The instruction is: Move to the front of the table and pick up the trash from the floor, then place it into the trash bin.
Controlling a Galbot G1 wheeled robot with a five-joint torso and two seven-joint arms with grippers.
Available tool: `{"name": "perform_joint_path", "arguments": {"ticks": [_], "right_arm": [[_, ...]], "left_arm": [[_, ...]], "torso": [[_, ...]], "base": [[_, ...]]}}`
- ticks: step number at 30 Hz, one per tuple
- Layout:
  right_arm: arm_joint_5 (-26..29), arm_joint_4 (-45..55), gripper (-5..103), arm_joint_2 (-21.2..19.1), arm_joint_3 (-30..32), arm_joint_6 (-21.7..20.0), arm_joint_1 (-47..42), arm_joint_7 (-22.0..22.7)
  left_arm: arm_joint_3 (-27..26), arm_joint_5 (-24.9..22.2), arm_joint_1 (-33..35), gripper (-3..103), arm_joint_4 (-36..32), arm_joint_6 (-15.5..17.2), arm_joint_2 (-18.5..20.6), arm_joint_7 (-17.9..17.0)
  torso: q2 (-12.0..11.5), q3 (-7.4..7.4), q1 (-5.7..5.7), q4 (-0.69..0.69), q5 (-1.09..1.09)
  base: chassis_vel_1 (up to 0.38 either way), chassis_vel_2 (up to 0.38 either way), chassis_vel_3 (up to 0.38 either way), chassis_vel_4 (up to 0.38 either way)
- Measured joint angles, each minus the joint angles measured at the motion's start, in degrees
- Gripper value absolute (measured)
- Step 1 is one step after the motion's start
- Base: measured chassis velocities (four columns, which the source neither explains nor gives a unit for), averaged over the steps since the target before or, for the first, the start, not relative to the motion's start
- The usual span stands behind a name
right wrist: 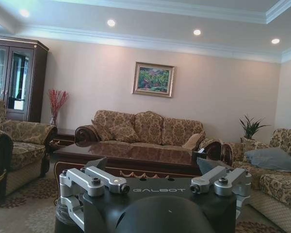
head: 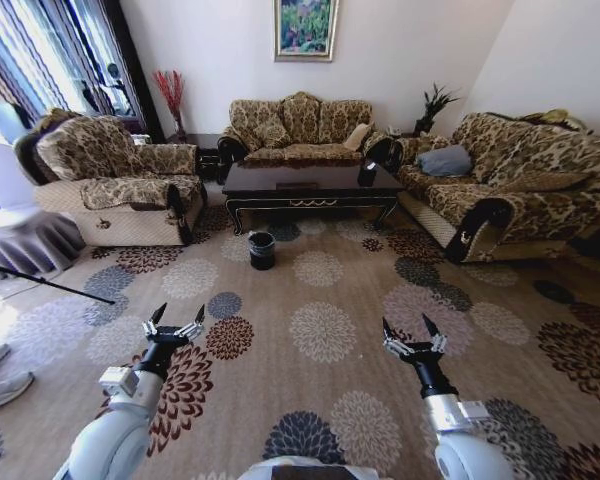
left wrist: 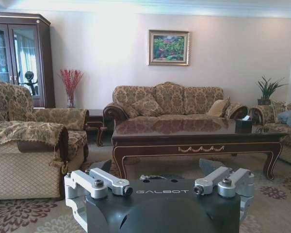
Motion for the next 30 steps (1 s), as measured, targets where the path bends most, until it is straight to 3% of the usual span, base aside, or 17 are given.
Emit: {"name": "perform_joint_path", "arguments": {"ticks": [30], "right_arm": [[0.00, 0.00, 100, 0.00, 0.01, 0.00, 0.00, 0.00]], "left_arm": [[0.01, 0.00, 0.00, 100, 0.00, 0.00, 0.00, 0.00]], "torso": [[-0.01, -0.01, 0.00, 0.00, 0.02]], "base": [[0.000, 0.000, 0.000, 0.000]]}}
